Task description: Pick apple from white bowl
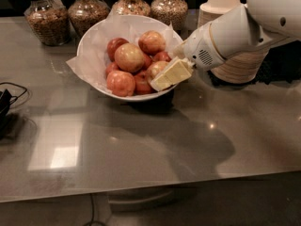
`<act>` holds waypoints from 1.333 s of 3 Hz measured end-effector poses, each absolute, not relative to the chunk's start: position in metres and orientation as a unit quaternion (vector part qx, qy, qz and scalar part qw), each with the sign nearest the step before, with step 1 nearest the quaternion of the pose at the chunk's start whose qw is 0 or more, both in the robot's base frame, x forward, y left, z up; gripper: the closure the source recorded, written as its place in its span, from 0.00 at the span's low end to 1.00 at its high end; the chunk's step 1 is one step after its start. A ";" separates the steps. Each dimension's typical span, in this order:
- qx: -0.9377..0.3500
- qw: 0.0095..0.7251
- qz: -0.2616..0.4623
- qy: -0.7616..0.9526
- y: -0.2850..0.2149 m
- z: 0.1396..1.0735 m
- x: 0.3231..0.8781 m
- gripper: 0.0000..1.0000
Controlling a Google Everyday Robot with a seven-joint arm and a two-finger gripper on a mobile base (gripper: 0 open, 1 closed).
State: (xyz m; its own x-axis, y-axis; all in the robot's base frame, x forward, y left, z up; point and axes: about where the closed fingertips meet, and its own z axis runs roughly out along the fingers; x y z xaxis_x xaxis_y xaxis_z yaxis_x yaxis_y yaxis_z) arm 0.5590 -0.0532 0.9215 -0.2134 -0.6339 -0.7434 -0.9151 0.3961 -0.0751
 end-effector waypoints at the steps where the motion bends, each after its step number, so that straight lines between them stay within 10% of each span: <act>1: -0.507 0.353 0.200 0.761 -0.053 0.912 0.561 0.28; 4: -0.474 0.337 0.213 0.785 -0.053 0.894 0.567 0.38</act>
Offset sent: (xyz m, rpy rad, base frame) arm 0.0030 -0.0034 -0.0285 0.0146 0.0800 -0.0468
